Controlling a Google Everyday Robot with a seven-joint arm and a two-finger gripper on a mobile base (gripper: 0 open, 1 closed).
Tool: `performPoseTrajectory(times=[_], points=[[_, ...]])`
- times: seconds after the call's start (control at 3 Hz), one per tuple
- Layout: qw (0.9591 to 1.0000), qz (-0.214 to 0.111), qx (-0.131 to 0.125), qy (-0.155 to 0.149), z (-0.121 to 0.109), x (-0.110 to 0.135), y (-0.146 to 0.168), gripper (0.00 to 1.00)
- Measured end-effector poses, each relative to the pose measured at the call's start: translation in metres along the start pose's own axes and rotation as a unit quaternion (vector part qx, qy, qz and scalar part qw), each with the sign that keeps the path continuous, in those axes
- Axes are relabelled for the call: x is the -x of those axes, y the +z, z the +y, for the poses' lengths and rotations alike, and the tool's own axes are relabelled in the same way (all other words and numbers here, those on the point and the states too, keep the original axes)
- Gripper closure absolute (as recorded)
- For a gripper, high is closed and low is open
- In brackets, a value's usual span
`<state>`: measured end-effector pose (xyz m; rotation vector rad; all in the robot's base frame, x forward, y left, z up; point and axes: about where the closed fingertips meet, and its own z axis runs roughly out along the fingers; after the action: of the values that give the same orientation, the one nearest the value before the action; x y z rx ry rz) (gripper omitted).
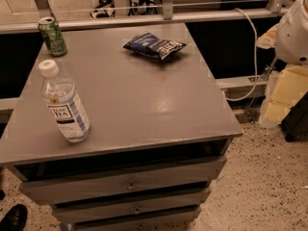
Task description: Move blue chip bag near blue plastic bottle
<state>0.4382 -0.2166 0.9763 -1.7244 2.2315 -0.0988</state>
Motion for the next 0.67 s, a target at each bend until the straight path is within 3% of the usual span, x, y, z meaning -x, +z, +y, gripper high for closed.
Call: performPoseTrajectory(times=[0.33,0.67], points=[[0.9999,-0.008,-0.008,-0.003,-0.005,0.006,0.001,0.00],[0.9989,-0.036,-0.030,-0.001,-0.035,0.030,0.016,0.00]])
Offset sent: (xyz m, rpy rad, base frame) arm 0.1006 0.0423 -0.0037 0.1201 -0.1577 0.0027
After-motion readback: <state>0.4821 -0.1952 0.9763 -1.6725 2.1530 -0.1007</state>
